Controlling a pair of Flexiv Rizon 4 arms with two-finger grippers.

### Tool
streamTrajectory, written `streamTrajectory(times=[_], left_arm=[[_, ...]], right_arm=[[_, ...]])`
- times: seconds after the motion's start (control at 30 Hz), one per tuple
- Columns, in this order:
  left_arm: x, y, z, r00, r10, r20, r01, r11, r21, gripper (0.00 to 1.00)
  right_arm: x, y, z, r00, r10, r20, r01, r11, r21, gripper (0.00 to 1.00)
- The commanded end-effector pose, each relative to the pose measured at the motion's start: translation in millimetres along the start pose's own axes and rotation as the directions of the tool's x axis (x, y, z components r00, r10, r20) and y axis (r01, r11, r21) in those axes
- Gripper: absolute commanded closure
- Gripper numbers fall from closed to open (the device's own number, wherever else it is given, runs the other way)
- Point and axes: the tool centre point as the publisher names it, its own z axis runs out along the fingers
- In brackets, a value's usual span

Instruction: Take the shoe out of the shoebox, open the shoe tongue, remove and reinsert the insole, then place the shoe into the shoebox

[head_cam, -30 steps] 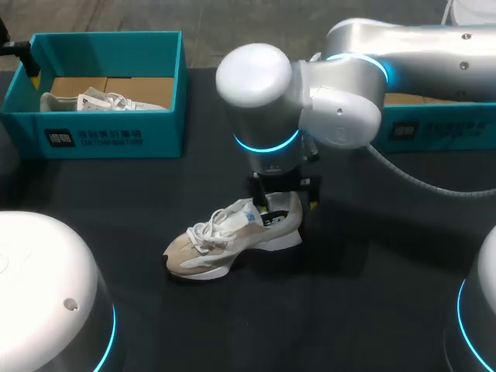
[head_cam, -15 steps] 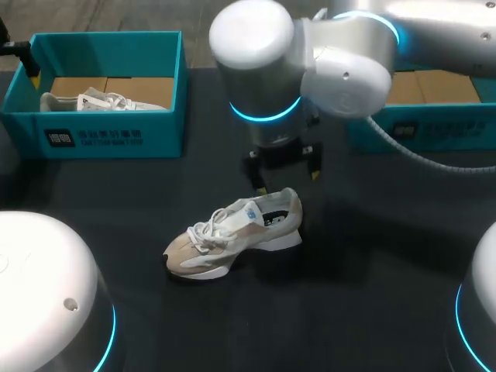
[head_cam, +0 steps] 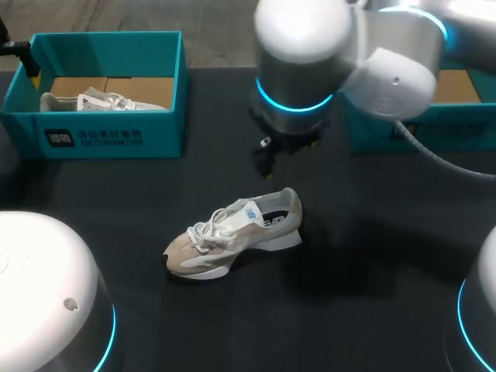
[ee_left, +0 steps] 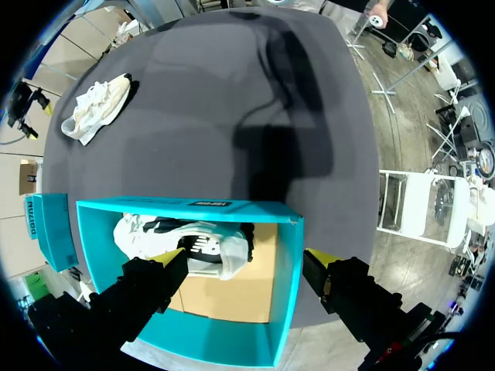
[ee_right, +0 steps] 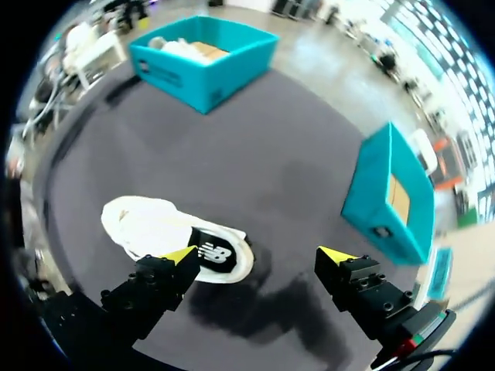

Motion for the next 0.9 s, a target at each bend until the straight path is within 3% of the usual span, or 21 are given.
streamTrajectory(times=[0.03,0.1,0.7,0.9], left_arm=[[0.4,-0.3,-0.7,1.000,0.001,-0.003,-0.001,1.000,0.000,0.00],[0.4,-0.3,-0.7,1.000,0.001,-0.003,-0.001,1.000,0.000,0.00],[0.4,-0.3,-0.7,1.000,0.001,-0.003,-0.001,1.000,0.000,0.00],[0.4,-0.3,-0.7,1.000,0.001,-0.003,-0.001,1.000,0.000,0.00]], right_arm=[[-16.7,-2.5,-4.1,0.917,-0.392,-0.076,0.373,0.909,-0.189,0.00],[-20.7,-0.7,-5.0,0.891,-0.442,-0.100,0.416,0.885,-0.209,0.00],[-20.7,-0.7,-5.0,0.891,-0.442,-0.100,0.416,0.885,-0.209,0.00],[-29.4,-19.0,-11.9,0.713,-0.696,-0.080,0.614,0.676,-0.408,0.00]])
